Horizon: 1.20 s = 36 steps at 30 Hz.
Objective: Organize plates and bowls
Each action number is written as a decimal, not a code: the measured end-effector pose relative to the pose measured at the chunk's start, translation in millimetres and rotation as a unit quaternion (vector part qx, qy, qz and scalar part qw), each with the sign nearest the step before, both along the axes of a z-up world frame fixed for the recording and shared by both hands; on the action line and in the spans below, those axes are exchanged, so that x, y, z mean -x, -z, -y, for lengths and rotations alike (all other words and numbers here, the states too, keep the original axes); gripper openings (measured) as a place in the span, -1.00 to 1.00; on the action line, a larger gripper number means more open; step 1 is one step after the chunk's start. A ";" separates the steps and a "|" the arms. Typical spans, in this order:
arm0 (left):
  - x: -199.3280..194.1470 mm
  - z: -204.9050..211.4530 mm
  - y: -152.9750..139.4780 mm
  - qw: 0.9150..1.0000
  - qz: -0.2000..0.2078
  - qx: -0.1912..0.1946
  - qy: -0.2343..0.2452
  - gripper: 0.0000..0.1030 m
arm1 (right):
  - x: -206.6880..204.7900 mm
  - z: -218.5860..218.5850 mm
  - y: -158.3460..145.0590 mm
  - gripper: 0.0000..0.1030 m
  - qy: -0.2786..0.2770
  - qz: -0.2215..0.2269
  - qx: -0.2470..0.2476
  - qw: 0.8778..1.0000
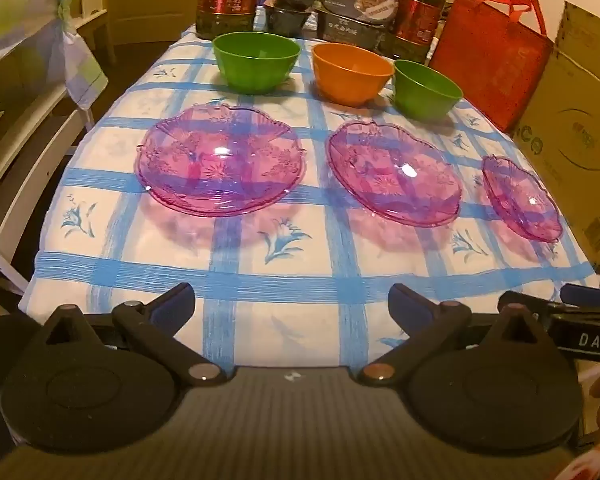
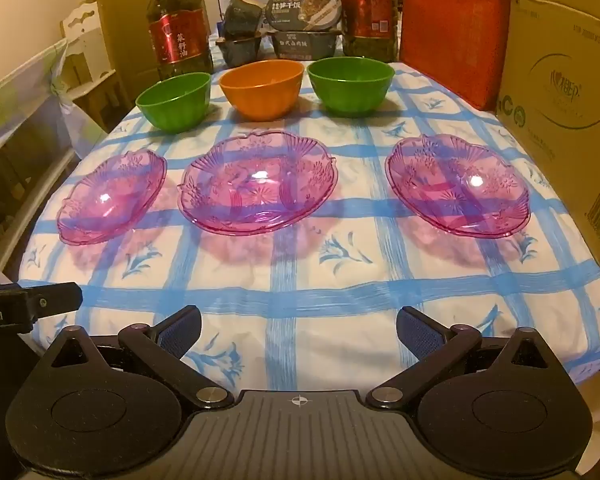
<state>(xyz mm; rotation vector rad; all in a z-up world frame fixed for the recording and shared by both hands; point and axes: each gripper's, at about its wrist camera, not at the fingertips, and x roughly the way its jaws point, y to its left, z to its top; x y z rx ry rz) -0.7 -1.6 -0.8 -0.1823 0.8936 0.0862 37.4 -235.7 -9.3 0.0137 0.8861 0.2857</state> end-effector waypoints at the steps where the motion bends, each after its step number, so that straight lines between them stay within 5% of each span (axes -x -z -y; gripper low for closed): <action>1: 0.3 0.7 0.6 1.000 -0.001 -0.002 0.004 0.98 | -0.2 0.4 0.0 0.99 0.001 0.000 -0.001 1.000; 36: -1.1 12.1 2.0 1.000 0.000 0.006 0.022 0.98 | 0.1 -0.3 -1.0 0.99 0.001 -0.006 -0.008 1.000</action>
